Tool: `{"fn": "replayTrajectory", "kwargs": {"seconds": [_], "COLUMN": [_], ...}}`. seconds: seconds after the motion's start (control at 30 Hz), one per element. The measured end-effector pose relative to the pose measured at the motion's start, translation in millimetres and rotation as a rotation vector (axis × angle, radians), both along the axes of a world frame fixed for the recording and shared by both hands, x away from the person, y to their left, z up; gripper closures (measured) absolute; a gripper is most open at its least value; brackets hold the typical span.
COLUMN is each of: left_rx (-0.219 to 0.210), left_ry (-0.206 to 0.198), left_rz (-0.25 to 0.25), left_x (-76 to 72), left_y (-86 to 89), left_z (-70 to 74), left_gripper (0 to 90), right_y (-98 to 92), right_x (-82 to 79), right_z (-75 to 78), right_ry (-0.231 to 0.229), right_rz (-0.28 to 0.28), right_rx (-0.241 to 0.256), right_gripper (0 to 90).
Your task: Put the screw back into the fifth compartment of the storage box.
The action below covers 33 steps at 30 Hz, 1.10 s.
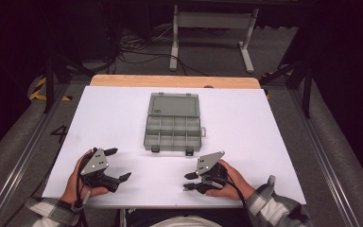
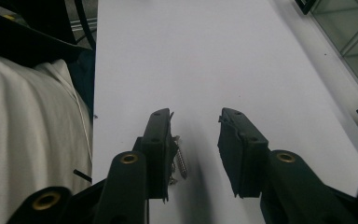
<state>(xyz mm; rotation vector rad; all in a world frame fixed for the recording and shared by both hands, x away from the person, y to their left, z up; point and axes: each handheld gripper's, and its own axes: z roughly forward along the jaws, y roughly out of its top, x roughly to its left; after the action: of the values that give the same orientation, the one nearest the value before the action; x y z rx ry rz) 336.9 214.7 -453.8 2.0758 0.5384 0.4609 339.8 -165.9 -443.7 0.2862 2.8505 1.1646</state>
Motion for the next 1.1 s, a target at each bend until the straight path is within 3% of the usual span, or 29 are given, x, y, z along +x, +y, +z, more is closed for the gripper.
{"fn": "replayTrajectory", "kwargs": {"seconds": [1.1], "left_rx": [-0.004], "left_ry": [-0.007], "left_rz": [0.002], "left_x": [-0.7], "left_y": [1.3], "left_z": [0.9], "left_gripper": [4.4], "right_y": [3.7], "right_x": [0.7], "right_z": [-7.2], "right_ry": [0.031], "right_rz": [0.003], "right_rx": [-0.006], "right_gripper": [66.6]}}
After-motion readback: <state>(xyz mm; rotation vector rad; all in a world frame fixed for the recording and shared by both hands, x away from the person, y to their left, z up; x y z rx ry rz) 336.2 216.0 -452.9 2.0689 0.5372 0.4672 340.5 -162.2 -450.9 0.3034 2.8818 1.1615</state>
